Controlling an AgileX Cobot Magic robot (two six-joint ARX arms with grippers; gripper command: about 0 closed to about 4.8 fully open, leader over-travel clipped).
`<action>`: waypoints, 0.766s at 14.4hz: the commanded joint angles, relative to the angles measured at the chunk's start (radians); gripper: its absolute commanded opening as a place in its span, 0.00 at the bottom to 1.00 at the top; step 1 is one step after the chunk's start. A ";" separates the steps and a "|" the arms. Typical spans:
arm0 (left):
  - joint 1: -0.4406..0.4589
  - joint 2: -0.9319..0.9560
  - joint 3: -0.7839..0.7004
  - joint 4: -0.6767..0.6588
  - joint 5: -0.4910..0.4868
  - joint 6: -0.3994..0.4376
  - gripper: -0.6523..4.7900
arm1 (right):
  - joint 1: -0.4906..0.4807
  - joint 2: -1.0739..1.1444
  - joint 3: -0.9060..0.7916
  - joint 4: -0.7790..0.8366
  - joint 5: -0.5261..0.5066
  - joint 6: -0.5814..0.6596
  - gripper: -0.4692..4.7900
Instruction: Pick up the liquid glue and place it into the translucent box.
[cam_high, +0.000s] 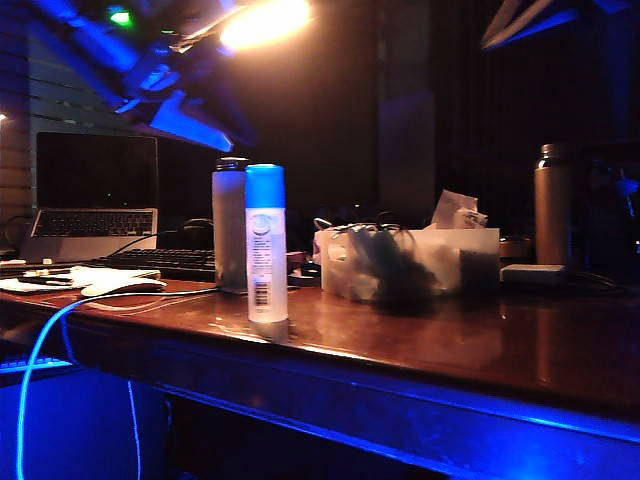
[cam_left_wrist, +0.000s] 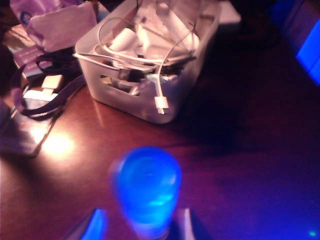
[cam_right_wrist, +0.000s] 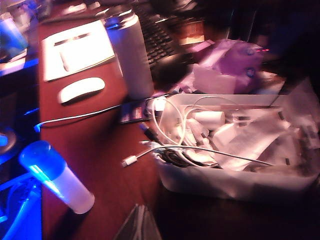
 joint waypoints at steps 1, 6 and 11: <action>-0.008 -0.002 0.005 -0.013 -0.034 0.001 1.00 | 0.042 0.008 0.004 0.029 0.019 -0.003 0.09; -0.011 0.030 0.005 0.023 -0.051 -0.055 1.00 | 0.042 0.008 0.004 0.029 0.018 -0.002 0.09; -0.012 0.166 0.005 0.128 -0.041 -0.124 1.00 | 0.053 0.008 0.004 0.029 0.015 -0.003 0.09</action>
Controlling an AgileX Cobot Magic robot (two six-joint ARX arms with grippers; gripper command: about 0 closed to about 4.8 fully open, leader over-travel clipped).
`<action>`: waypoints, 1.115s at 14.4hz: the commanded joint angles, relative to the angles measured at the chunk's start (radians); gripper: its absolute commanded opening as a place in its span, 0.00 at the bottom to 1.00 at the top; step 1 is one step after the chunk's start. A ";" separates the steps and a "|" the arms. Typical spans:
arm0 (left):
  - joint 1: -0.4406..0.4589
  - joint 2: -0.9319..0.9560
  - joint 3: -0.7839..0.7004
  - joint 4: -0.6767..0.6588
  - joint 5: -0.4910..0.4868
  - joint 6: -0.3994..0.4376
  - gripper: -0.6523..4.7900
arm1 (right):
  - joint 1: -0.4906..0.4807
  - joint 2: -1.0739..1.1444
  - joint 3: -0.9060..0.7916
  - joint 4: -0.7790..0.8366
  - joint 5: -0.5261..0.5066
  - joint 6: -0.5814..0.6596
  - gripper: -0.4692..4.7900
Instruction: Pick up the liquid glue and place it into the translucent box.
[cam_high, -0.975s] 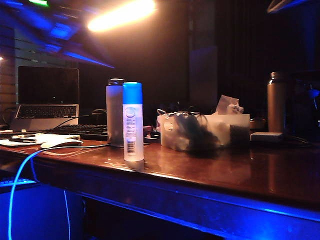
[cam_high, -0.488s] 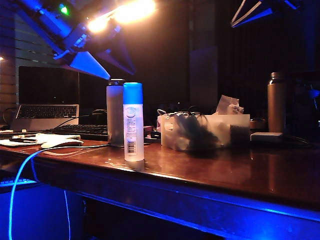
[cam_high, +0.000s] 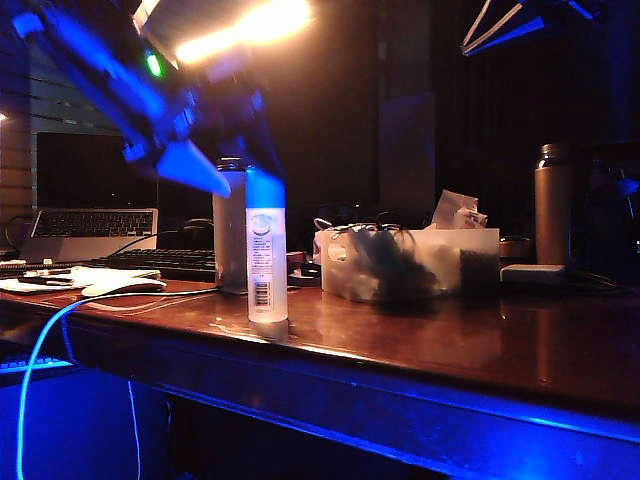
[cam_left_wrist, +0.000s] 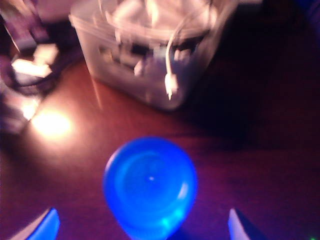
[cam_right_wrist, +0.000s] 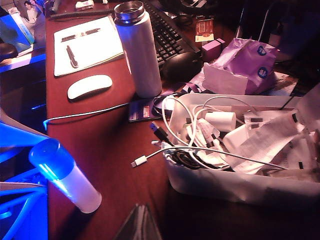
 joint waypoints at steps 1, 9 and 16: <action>0.000 0.044 0.005 0.069 0.028 -0.054 1.00 | 0.001 -0.004 0.004 0.018 -0.003 -0.003 0.09; -0.001 0.081 0.007 0.185 0.046 -0.126 1.00 | 0.001 -0.004 0.004 0.018 -0.003 -0.003 0.09; -0.001 0.101 0.008 0.217 0.068 -0.129 0.49 | 0.001 -0.004 0.004 0.018 -0.002 -0.003 0.09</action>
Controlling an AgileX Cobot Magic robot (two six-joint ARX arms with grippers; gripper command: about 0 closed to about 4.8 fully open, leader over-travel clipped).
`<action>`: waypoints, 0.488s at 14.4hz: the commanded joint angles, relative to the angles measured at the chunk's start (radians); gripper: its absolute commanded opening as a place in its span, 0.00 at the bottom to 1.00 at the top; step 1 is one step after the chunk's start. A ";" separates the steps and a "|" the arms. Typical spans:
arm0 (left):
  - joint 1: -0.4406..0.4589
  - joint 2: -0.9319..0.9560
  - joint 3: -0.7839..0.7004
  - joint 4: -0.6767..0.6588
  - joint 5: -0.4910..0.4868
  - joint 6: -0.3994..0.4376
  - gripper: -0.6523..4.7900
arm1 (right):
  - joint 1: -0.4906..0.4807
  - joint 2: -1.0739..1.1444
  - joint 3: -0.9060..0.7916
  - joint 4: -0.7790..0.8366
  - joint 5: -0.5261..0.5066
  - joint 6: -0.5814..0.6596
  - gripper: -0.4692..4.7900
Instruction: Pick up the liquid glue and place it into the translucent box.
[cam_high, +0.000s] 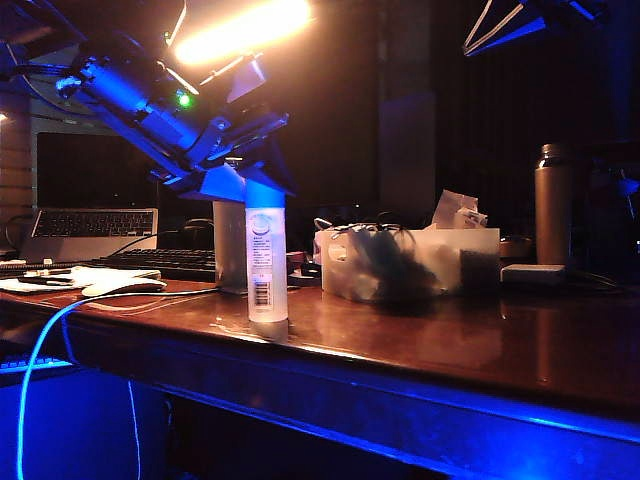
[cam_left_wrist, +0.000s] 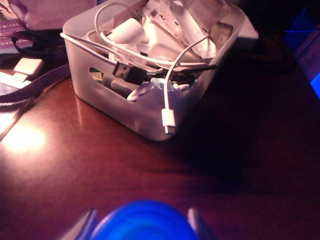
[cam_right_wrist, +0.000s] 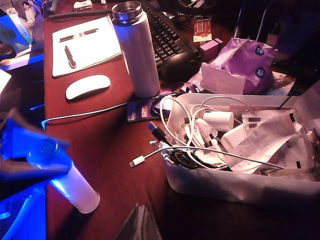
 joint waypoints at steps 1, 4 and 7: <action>-0.001 -0.001 0.006 0.018 0.023 0.001 0.49 | 0.001 -0.004 0.004 0.018 0.000 -0.003 0.09; -0.001 -0.002 0.007 0.039 0.042 0.000 0.39 | 0.001 -0.004 0.004 0.018 0.000 -0.003 0.09; -0.001 -0.002 0.066 0.045 0.082 -0.050 0.39 | 0.001 -0.004 0.004 0.016 0.000 -0.003 0.09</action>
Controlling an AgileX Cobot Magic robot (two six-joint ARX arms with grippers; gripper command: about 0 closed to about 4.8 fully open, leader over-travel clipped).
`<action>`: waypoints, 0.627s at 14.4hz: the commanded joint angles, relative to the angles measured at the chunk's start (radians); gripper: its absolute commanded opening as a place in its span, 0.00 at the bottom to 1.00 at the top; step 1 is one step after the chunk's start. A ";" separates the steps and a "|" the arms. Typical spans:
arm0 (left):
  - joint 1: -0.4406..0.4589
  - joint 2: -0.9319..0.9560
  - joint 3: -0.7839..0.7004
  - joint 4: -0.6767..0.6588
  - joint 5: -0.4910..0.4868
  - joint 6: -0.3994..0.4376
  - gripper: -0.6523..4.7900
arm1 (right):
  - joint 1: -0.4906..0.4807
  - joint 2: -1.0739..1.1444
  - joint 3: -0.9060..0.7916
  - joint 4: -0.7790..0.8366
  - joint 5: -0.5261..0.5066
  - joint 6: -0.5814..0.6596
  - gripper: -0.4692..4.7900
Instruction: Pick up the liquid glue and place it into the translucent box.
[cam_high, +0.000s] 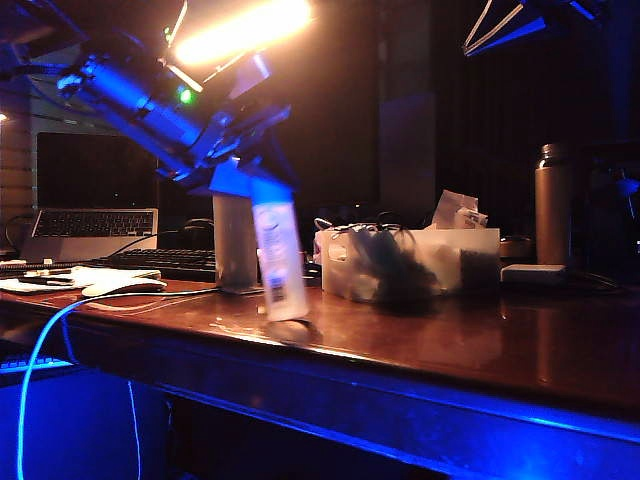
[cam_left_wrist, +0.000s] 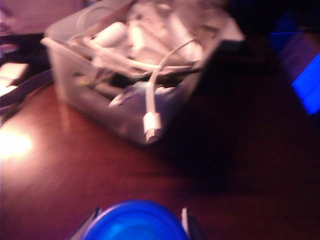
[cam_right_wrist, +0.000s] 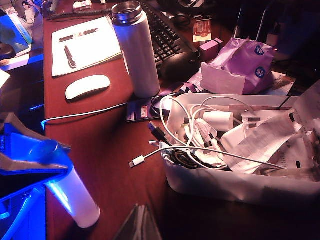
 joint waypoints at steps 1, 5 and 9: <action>-0.001 -0.003 0.099 0.033 0.045 -0.067 0.39 | 0.000 -0.004 0.004 0.008 0.000 -0.004 0.09; -0.001 0.009 0.302 0.031 0.039 -0.081 0.39 | 0.000 -0.004 0.004 -0.117 0.070 -0.106 0.09; -0.004 0.209 0.595 0.048 0.042 -0.179 0.40 | 0.000 -0.004 0.004 -0.142 0.114 -0.150 0.09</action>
